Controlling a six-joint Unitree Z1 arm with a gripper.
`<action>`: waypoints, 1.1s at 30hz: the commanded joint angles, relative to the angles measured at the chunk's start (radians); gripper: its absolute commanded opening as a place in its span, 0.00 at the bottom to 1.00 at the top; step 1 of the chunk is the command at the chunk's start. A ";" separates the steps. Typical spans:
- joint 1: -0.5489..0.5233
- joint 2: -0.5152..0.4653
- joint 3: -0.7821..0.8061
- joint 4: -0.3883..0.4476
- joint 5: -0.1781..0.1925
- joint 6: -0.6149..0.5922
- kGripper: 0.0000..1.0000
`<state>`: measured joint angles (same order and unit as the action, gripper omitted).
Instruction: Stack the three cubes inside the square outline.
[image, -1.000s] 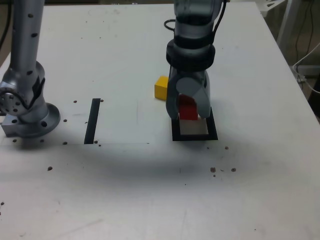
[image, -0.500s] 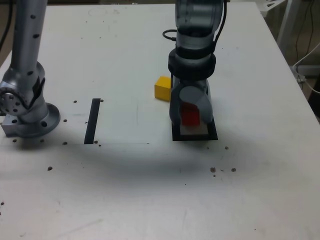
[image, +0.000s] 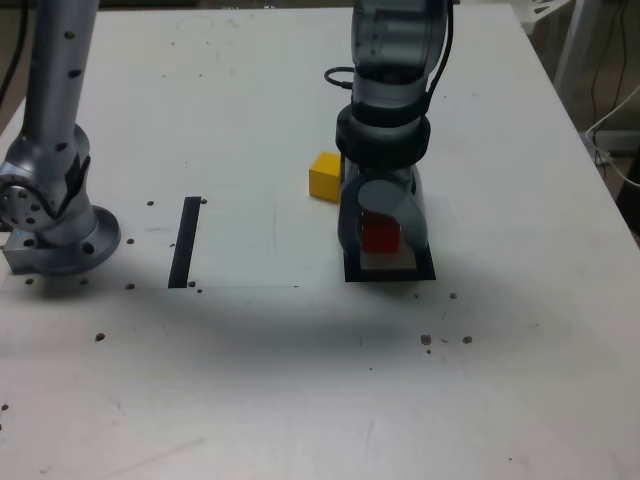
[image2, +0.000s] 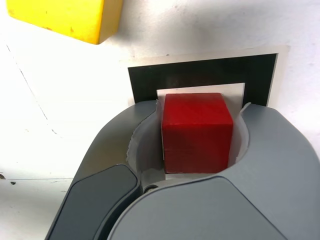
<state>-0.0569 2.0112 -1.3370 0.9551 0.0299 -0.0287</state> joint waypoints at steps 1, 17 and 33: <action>-0.001 -0.001 0.002 -0.002 0.001 -0.002 0.98; 0.003 -0.202 0.030 0.170 0.189 -0.091 0.99; 0.120 -0.217 0.029 0.194 0.223 0.356 0.98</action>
<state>0.0564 1.7760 -1.3079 1.1603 0.2501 0.2928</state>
